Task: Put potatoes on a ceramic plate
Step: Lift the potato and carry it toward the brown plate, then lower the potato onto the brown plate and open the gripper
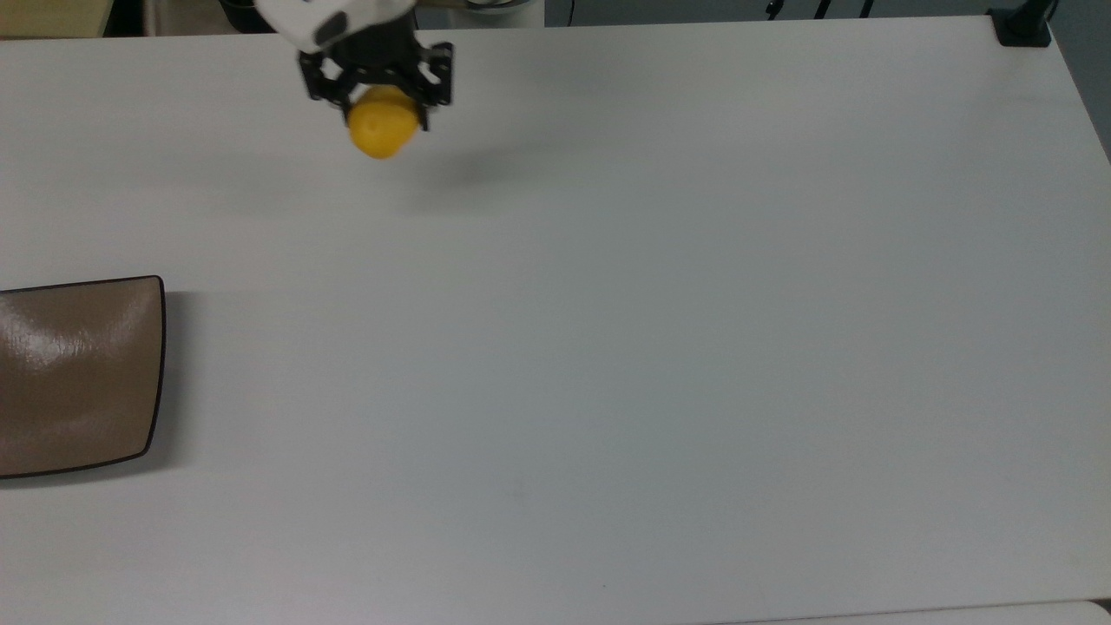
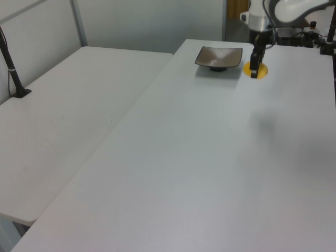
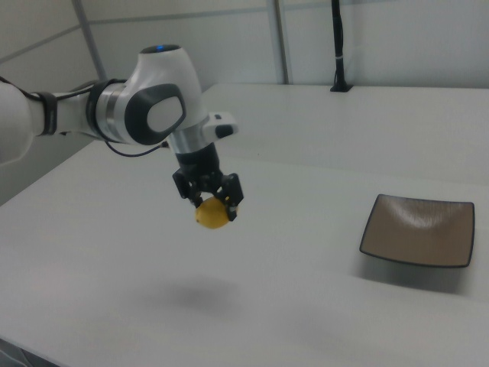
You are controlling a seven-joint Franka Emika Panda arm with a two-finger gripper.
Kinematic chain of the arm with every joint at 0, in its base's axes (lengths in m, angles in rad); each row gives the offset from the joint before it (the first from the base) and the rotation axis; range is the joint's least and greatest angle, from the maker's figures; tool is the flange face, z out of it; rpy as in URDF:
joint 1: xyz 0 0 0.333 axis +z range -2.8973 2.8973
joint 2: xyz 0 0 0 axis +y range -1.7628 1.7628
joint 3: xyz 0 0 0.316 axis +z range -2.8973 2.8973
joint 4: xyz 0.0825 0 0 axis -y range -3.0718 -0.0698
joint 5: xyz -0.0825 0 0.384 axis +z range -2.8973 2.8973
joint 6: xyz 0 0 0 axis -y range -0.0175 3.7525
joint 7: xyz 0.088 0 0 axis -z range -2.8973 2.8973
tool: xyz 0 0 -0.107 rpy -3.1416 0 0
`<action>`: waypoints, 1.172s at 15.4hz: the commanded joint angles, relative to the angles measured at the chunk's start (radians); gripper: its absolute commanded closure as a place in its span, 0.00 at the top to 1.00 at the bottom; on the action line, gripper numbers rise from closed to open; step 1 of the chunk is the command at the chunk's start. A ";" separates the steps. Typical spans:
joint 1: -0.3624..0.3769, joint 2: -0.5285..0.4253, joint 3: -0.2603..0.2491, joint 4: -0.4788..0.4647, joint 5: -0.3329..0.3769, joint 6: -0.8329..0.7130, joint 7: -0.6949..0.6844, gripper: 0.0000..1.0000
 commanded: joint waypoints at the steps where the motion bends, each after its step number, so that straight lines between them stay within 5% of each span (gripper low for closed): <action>1: 0.004 0.059 -0.099 0.149 0.050 -0.100 -0.291 0.10; 6: -0.010 0.182 -0.185 0.309 0.054 -0.102 -0.557 0.10; 11: -0.108 0.370 -0.191 0.533 0.106 -0.067 -0.653 0.10; 18: -0.176 0.550 -0.186 0.590 0.127 0.335 -0.653 0.10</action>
